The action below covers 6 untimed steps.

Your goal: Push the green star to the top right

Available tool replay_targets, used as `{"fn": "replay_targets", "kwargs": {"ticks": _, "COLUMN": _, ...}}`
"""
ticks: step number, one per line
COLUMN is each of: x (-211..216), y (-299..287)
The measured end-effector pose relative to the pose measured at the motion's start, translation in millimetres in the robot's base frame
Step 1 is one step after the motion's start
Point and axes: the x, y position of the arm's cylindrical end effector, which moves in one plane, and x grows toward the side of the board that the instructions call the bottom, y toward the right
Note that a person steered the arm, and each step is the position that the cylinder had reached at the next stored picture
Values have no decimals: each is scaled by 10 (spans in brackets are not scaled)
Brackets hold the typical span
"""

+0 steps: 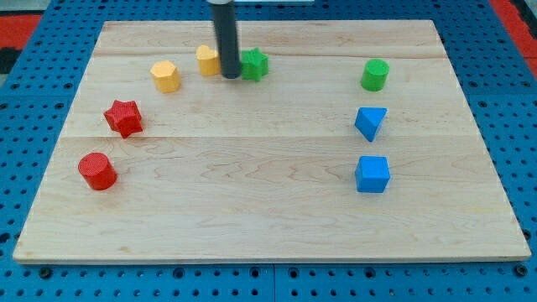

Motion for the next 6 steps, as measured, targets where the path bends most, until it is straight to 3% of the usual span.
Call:
{"fn": "replay_targets", "kwargs": {"ticks": 1, "x": -42, "y": 326}}
{"fn": "replay_targets", "kwargs": {"ticks": 3, "x": -200, "y": -156}}
{"fn": "replay_targets", "kwargs": {"ticks": 6, "x": -328, "y": 803}}
